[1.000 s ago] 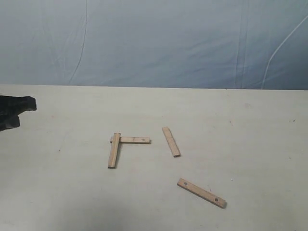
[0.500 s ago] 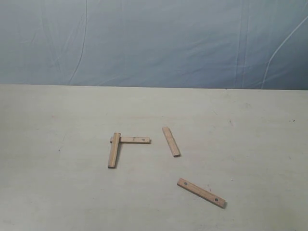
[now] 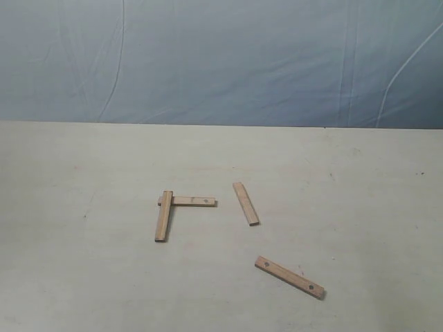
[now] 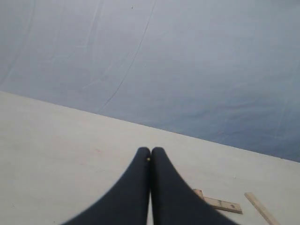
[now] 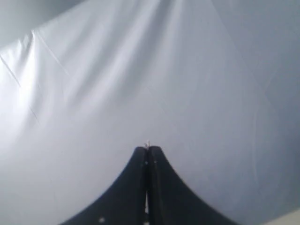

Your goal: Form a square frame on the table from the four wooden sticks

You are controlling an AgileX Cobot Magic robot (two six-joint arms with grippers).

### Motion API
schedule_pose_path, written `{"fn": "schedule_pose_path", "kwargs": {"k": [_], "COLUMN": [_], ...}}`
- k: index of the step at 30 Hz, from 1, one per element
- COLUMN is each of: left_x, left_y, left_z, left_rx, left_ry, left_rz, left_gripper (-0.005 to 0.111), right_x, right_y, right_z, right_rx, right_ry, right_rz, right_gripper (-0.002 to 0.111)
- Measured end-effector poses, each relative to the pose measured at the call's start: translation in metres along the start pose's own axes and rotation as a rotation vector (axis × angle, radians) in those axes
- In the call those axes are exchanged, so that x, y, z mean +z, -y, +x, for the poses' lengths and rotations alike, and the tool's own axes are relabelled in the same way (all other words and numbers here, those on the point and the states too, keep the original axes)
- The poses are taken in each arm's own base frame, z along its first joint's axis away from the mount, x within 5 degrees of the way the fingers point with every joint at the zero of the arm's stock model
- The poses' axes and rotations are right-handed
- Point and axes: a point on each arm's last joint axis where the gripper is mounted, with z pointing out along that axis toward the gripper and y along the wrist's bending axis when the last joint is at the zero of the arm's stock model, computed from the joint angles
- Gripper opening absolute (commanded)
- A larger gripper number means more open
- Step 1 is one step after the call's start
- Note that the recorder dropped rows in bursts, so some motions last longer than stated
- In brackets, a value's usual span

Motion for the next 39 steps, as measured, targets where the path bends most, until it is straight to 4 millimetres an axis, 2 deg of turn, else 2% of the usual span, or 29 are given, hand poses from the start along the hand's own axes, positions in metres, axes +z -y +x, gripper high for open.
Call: {"fn": "schedule_pose_path", "kwargs": {"k": [3, 9, 13, 17, 22, 23, 24, 26, 28, 31, 32, 34, 39], "left_x": [0.000, 0.000, -0.001, -0.001, -0.001, -0.001, -0.001, -0.001, -0.001, -0.001, -0.001, -0.001, -0.001], "left_y": [0.000, -0.002, -0.003, -0.003, -0.004, -0.004, -0.004, -0.004, -0.004, -0.004, -0.004, -0.004, -0.004], "left_z": [0.000, 0.008, 0.012, 0.012, 0.014, 0.014, 0.014, 0.014, 0.014, 0.014, 0.014, 0.014, 0.014], "left_rx": [0.008, 0.043, 0.050, 0.080, 0.252, 0.284, 0.307, 0.333, 0.342, 0.352, 0.354, 0.354, 0.354], "left_ry": [-0.003, -0.094, -0.129, -0.129, -0.151, -0.154, -0.156, -0.158, -0.158, -0.158, -0.158, -0.158, -0.158], "left_rz": [0.000, -0.018, -0.026, -0.024, -0.020, -0.019, -0.019, -0.018, -0.018, -0.017, -0.017, -0.017, -0.017], "left_gripper": [0.000, 0.000, 0.000, 0.000, 0.000, 0.000, 0.000, 0.000, 0.000, 0.000, 0.000, 0.000, 0.000], "right_x": [0.002, 0.034, 0.071, 0.118, 0.186, 0.201, 0.212, 0.233, 0.247, 0.266, 0.270, 0.277, 0.283], "right_y": [-0.005, -0.029, -0.043, -0.048, -0.042, -0.035, -0.034, -0.027, -0.027, -0.037, -0.044, -0.056, -0.086], "right_z": [-0.011, -0.041, -0.055, -0.050, -0.015, 0.001, 0.009, 0.033, 0.053, 0.079, 0.093, 0.109, 0.167], "right_rx": [0.101, 0.017, -0.044, -0.080, -0.184, -0.217, -0.244, -0.316, -0.374, -0.482, -0.528, -0.584, -0.639], "right_ry": [0.073, 0.135, 0.147, 0.079, -0.234, -0.354, -0.424, -0.611, -0.747, -0.929, -0.998, -1.093, -1.382], "right_rz": [-0.034, -0.130, -0.189, -0.203, -0.150, -0.112, -0.091, -0.018, 0.033, 0.101, 0.100, 0.114, 0.106], "right_gripper": [-0.001, -0.001, -0.001, -0.001, -0.001, -0.001, -0.001, 0.005, 0.017, 0.039, 0.044, 0.048, 0.048]}}
